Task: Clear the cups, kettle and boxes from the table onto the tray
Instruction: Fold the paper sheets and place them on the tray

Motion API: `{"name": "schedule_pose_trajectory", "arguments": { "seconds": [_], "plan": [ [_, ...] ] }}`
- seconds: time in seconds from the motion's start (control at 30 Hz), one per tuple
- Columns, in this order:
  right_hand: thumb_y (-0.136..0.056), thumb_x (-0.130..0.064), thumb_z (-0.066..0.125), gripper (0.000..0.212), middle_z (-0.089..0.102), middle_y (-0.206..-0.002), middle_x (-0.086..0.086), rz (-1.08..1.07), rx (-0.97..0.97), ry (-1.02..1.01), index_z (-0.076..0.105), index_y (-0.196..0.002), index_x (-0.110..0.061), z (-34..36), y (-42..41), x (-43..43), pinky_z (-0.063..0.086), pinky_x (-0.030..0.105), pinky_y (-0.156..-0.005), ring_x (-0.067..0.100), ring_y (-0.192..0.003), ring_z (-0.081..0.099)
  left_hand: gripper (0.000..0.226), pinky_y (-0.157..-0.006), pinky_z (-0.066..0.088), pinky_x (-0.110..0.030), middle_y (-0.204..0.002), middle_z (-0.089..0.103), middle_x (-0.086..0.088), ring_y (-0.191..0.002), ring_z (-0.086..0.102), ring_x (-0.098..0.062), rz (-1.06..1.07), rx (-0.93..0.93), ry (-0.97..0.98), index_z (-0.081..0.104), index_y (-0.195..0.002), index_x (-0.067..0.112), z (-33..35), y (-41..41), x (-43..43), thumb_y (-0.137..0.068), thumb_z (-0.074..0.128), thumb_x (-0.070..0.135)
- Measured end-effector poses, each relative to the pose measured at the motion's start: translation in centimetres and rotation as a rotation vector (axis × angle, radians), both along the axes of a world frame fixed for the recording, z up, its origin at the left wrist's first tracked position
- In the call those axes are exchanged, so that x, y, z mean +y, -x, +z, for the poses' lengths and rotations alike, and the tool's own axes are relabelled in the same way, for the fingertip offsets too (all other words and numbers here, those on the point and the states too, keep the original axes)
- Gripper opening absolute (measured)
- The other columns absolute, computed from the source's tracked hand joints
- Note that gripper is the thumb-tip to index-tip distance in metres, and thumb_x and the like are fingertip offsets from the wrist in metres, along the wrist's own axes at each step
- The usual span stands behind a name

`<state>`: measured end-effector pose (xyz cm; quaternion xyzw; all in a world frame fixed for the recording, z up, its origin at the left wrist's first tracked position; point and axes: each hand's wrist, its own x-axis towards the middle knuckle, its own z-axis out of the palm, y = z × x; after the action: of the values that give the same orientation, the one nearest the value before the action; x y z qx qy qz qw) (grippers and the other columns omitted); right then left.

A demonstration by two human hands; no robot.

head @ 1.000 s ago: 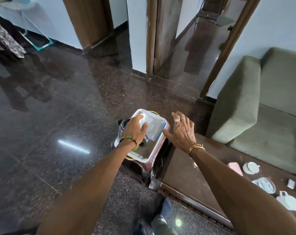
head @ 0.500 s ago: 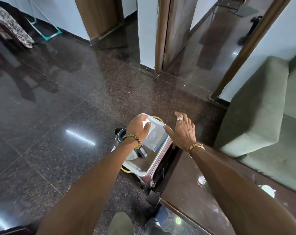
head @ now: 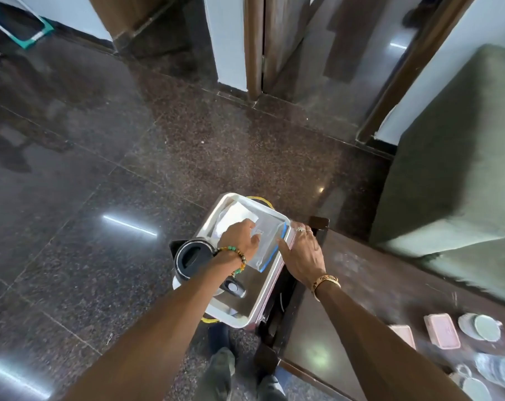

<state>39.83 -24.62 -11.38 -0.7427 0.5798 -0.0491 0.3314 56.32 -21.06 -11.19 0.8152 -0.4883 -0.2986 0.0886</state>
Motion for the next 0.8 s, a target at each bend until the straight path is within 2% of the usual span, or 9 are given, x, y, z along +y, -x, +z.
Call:
{"name": "schedule_pose_trajectory", "arguments": {
  "seconds": [0.1, 0.2, 0.27, 0.37, 0.43, 0.6, 0.7, 0.73, 0.8],
  "plan": [
    [-0.095, -0.027, 0.053, 0.038, 0.065, -0.122, 0.008, -0.163, -0.059, -0.148, 0.056, -0.131, -0.015, -1.7, -1.3, -0.5, 0.052, 0.039, -0.094, 0.027, -0.111, 0.061, 0.039, -0.095, 0.050, -0.038, -0.123, 0.065, -0.007, -0.114, 0.059, -0.026, -0.068, -0.036, -0.133, 0.054, -0.125, 0.014, -2.0, -0.4, -1.4, -0.093, 0.054, 0.036],
    [-0.090, -0.015, 0.053, 0.037, 0.070, -0.111, 0.009, -0.349, -0.123, -0.322, 0.060, -0.126, -0.012, -3.7, -2.3, -1.0, 0.053, 0.035, -0.085, 0.029, -0.101, 0.066, 0.035, -0.084, 0.050, -0.034, -0.114, 0.066, -0.009, -0.104, 0.062, -0.026, -0.095, -0.059, -0.203, 0.055, -0.120, 0.015, -3.7, -0.6, -2.8, -0.092, 0.053, 0.035],
    [-0.091, -0.011, 0.051, 0.031, 0.071, -0.104, 0.007, -0.432, -0.143, -0.392, 0.062, -0.120, -0.012, -5.4, -3.0, -1.3, 0.055, 0.035, -0.082, 0.029, -0.096, 0.067, 0.036, -0.084, 0.051, -0.034, -0.115, 0.066, -0.008, -0.104, 0.063, -0.027, -0.115, -0.068, -0.231, 0.055, -0.121, 0.015, -5.2, -0.6, -3.6, -0.091, 0.054, 0.035],
    [-0.091, -0.010, 0.050, 0.014, 0.061, -0.080, -0.008, -0.523, -0.149, -0.449, 0.059, -0.093, -0.021, -7.9, -4.0, -2.0, 0.047, 0.025, -0.065, 0.017, -0.074, 0.061, 0.039, -0.087, 0.052, -0.037, -0.117, 0.065, -0.009, -0.106, 0.063, -0.029, -0.152, -0.072, -0.284, 0.054, -0.123, 0.015, -7.5, -0.5, -4.8, -0.090, 0.056, 0.034],
    [-0.089, -0.010, 0.051, 0.020, 0.057, -0.075, -0.011, -0.572, -0.157, -0.487, 0.055, -0.076, -0.023, -9.3, -4.5, -2.4, 0.043, 0.023, -0.058, 0.011, -0.067, 0.057, 0.038, -0.087, 0.053, -0.038, -0.117, 0.065, -0.010, -0.106, 0.063, -0.030, -0.183, -0.064, -0.319, 0.054, -0.125, 0.014, -8.9, -0.3, -5.3, -0.090, 0.057, 0.031],
    [-0.081, -0.011, 0.059, 0.010, 0.063, -0.073, 0.007, -0.652, -0.193, -0.581, 0.066, -0.077, -0.006, -12.1, -5.3, -3.2, 0.047, 0.025, -0.057, 0.019, -0.064, 0.055, 0.029, -0.084, 0.056, -0.040, -0.107, 0.067, -0.013, -0.097, 0.065, -0.033, -0.252, -0.058, -0.368, 0.056, -0.118, 0.011, -11.3, 0.0, -5.6, -0.090, 0.058, 0.016],
    [-0.084, -0.014, 0.068, 0.005, 0.066, -0.080, 0.011, -0.673, -0.282, -0.643, 0.068, -0.080, -0.011, -13.4, -5.6, -3.4, 0.056, 0.038, -0.073, 0.023, -0.071, 0.059, 0.019, -0.080, 0.056, -0.040, -0.101, 0.067, -0.013, -0.093, 0.066, -0.033, -0.253, -0.056, -0.376, 0.057, -0.109, 0.010, -12.1, 0.1, -5.6, -0.091, 0.058, 0.014],
    [-0.085, -0.018, 0.070, 0.006, 0.067, -0.080, 0.008, -0.662, -0.283, -0.643, 0.069, -0.084, -0.012, -13.8, -5.7, -3.4, 0.057, 0.038, -0.074, 0.022, -0.072, 0.061, 0.018, -0.078, 0.056, -0.039, -0.099, 0.067, -0.012, -0.092, 0.066, -0.032, -0.248, -0.045, -0.377, 0.057, -0.107, 0.010, -12.3, 0.1, -5.5, -0.091, 0.059, 0.017],
    [-0.083, -0.023, 0.074, 0.021, 0.063, -0.060, -0.003, -0.684, -0.248, -0.632, 0.064, -0.067, -0.016, -14.1, -6.1, -3.6, 0.055, 0.027, -0.055, 0.016, -0.056, 0.060, 0.020, -0.076, 0.056, -0.037, -0.096, 0.067, -0.010, -0.090, 0.066, -0.030, -0.230, -0.015, -0.386, 0.059, -0.104, 0.011, -12.6, 0.1, -5.5, -0.089, 0.063, 0.024]
  ]
}}
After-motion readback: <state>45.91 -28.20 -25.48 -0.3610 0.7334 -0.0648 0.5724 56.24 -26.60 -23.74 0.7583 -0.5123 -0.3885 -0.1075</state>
